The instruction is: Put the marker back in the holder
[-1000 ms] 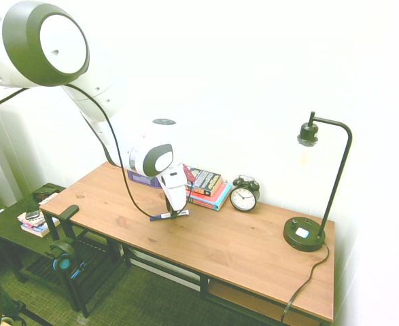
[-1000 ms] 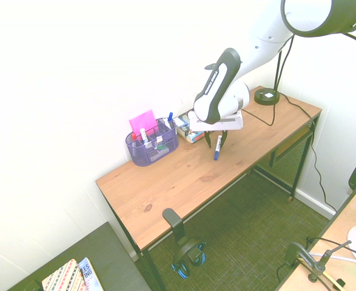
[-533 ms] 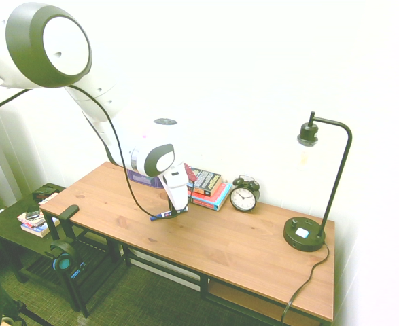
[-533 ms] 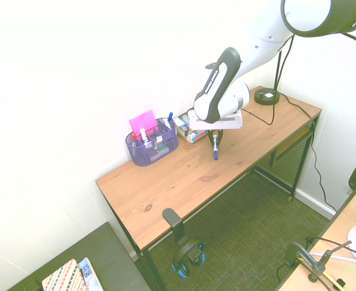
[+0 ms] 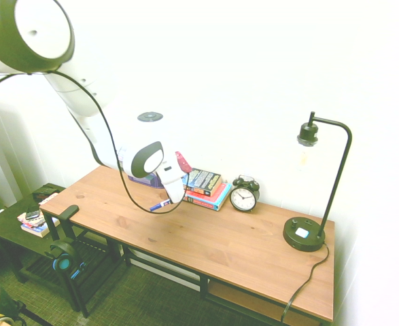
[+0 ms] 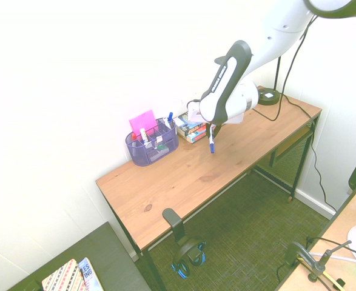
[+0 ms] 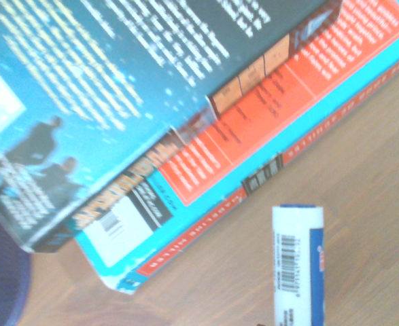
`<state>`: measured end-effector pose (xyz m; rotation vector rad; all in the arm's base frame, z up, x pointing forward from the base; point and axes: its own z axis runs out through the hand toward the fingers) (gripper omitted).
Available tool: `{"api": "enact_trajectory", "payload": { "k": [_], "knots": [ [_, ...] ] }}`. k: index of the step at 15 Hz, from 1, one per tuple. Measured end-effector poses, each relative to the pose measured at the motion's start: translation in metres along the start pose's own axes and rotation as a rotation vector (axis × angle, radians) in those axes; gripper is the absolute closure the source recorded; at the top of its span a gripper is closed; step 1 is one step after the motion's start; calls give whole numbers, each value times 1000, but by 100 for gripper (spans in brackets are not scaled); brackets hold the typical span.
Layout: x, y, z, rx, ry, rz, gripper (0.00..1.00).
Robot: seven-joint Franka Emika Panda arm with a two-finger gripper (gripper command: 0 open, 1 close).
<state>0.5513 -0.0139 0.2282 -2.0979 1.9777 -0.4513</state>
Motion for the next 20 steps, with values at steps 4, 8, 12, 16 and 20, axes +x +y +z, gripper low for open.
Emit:
{"api": "enact_trajectory", "payload": {
  "k": [4,8,12,16,20],
  "knots": [
    [-18,-15,-69,215,51,-27,100],
    [-50,-57,-105,363,91,-75,100],
    [-141,-86,-124,474,155,-185,100],
    [-229,-78,-155,527,253,-239,100],
    [-242,-74,-121,504,313,-254,100]
  ]
}}
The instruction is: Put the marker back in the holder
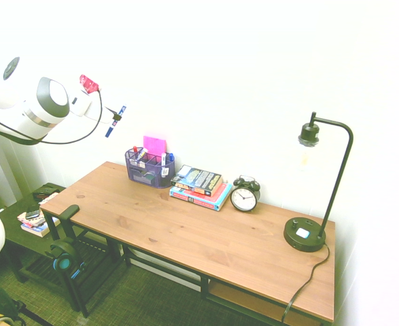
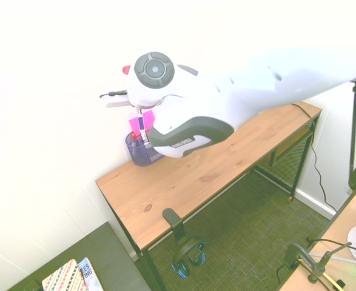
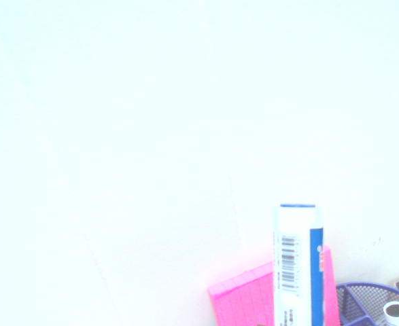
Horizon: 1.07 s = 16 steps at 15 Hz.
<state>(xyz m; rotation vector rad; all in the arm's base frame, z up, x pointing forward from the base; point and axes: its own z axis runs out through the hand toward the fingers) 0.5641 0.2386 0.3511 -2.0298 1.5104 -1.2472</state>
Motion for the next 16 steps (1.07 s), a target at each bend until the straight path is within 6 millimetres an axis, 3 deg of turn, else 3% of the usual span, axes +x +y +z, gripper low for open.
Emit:
{"api": "enact_trajectory", "payload": {
  "k": [3,7,9,16],
  "knots": [
    [3,-12,45,47,9,-41,100],
    [-40,-38,72,45,11,-85,100],
    [-50,-38,86,44,15,-95,100],
    [-46,-25,125,10,6,-77,100]
  ]
}}
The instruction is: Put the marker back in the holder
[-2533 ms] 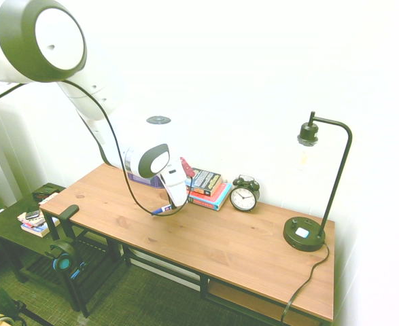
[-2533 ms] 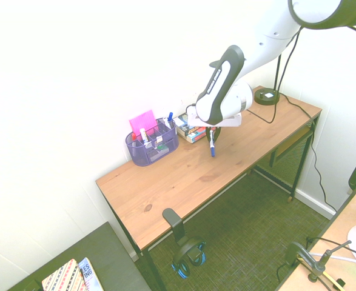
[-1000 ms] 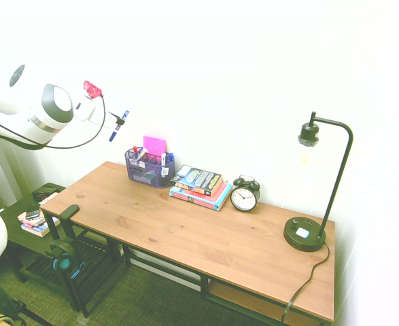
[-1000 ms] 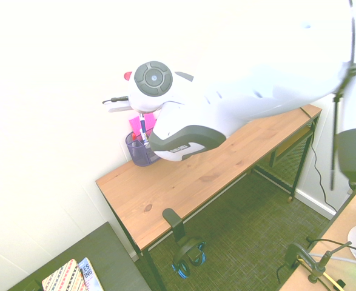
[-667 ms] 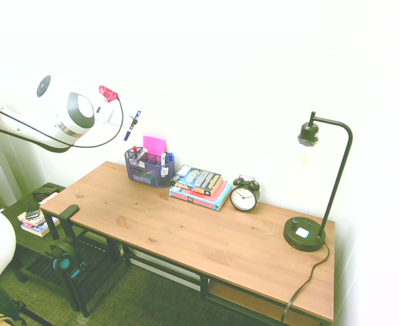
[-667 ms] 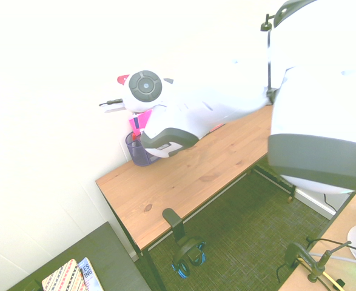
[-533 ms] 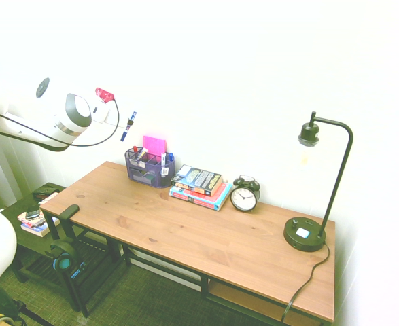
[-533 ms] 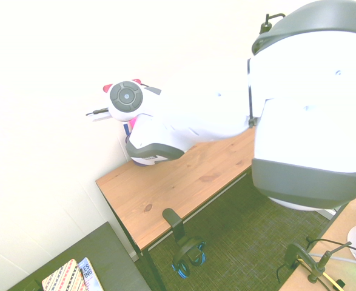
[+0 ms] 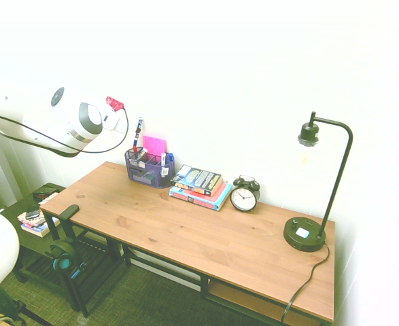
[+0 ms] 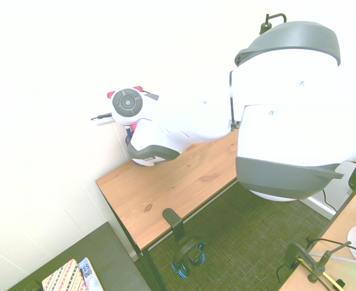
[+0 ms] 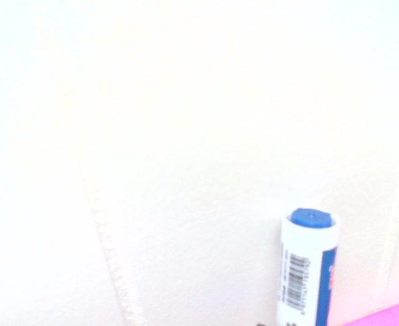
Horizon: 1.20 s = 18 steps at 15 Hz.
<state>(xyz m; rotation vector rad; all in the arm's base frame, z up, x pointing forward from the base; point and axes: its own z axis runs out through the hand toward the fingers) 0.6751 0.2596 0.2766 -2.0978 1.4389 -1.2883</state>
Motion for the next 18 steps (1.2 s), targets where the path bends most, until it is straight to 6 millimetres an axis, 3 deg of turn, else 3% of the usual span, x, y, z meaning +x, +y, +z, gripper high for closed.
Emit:
{"api": "enact_trajectory", "payload": {
  "k": [2,3,18],
  "knots": [
    [-3,5,13,-6,0,-2,100],
    [-6,7,17,-9,0,-2,0],
    [1,12,18,-33,-1,21,0]
  ]
}}
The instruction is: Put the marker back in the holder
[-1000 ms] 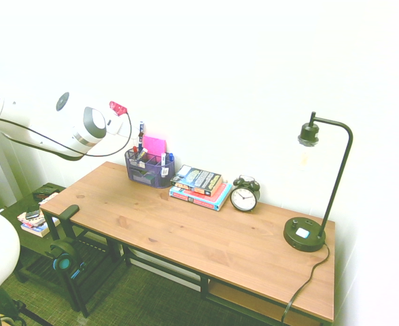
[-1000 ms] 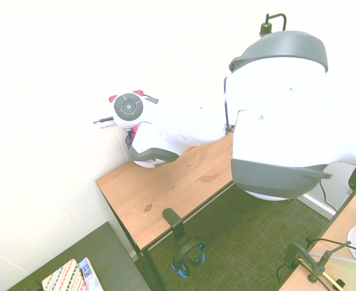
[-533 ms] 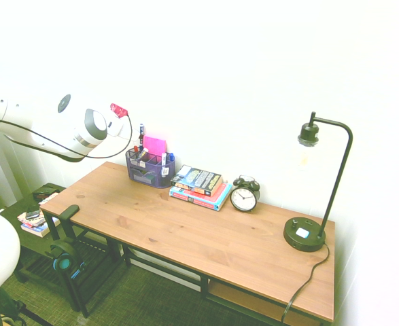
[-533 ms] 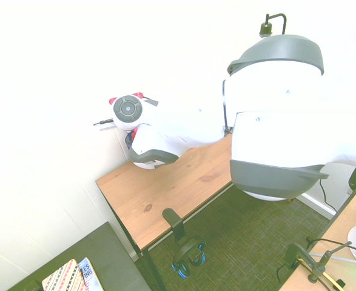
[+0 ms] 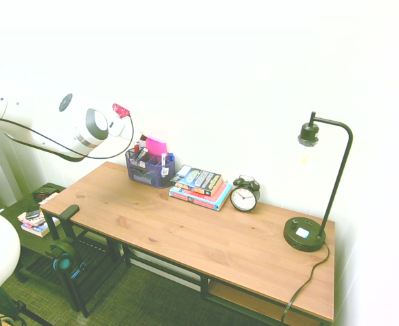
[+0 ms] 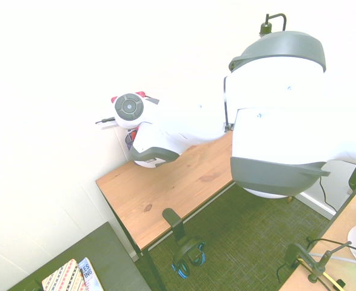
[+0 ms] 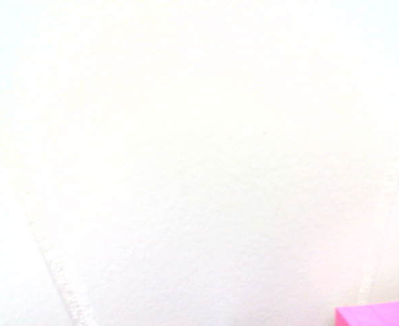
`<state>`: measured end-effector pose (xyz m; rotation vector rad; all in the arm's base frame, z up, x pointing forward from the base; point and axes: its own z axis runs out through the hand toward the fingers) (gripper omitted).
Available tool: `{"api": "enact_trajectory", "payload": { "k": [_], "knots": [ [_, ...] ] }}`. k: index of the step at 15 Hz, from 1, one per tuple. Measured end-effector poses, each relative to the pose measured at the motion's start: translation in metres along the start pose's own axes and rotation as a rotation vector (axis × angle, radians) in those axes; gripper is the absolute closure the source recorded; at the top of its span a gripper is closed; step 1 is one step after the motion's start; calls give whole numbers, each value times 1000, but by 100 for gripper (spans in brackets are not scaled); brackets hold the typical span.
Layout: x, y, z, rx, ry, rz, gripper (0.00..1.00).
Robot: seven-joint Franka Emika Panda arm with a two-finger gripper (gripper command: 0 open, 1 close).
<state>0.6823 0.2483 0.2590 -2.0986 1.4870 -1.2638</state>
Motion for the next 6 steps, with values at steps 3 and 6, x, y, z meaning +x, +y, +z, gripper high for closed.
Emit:
{"api": "enact_trajectory", "payload": {
  "k": [3,6],
  "knots": [
    [9,-11,-29,99,-21,24,0],
    [31,-15,-84,156,-39,54,0]
  ]
}}
